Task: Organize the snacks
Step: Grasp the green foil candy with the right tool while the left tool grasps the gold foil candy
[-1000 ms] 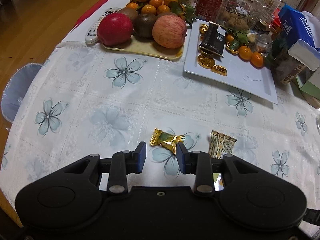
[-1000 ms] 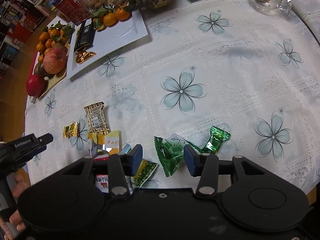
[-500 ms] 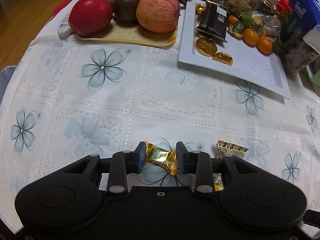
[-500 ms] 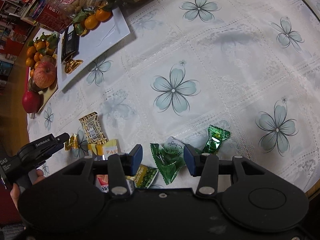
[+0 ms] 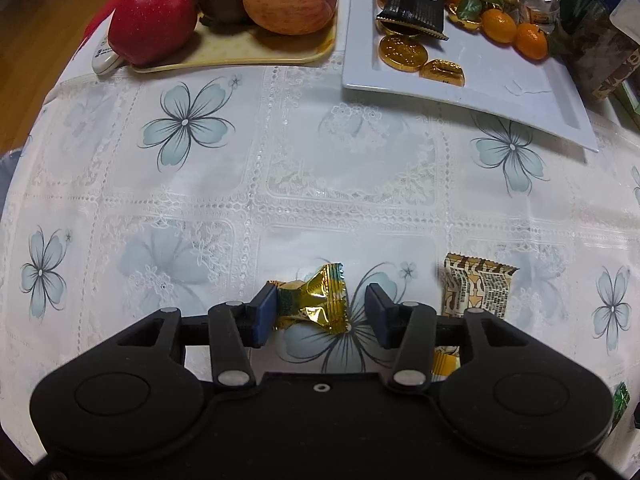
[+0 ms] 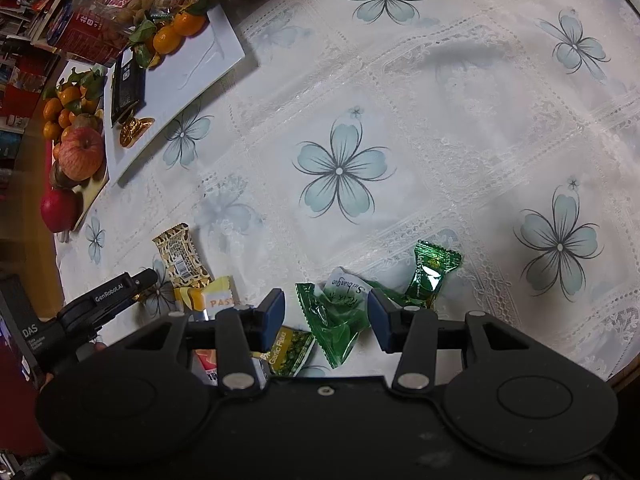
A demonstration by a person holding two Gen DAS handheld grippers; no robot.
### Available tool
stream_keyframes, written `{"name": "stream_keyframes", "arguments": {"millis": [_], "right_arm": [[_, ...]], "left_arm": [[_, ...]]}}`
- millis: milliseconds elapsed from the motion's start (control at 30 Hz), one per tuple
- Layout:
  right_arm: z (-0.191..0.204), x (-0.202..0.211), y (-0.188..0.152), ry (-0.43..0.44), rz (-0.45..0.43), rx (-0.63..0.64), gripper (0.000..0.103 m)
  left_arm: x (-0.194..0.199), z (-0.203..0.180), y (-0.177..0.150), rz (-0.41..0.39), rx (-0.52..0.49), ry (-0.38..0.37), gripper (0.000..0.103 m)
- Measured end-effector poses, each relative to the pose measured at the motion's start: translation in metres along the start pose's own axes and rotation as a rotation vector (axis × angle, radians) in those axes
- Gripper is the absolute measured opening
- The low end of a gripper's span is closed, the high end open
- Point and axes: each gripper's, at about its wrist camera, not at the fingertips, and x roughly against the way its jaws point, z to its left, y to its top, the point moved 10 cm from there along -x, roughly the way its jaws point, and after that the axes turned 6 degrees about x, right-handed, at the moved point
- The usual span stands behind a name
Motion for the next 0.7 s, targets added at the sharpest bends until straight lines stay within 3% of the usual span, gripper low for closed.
{"name": "stream_keyframes", "arguments": {"millis": [133,267,533,700], "right_arm": [[-0.001,-0.001,-0.001,-0.001,0.005,-0.004,0.049],[-0.005,0.001,0.001,0.002,0.002,-0.007,0.049],[-0.031,0.002,0.012,0.0,0.01,-0.065,0.049],[-0.061,-0.005,0.016,-0.079,0.009,-0.121,0.049]], "left_arm": [[-0.001,0.001,0.002,0.0,0.019,0.003,0.051],[0.001,0.004,0.001,0.004,0.015,0.012,0.027],[0.02,0.003,-0.004,0.025,0.057,0.019,0.026],[0.044,-0.012,-0.013,0.015,0.057,-0.006,0.026]]}}
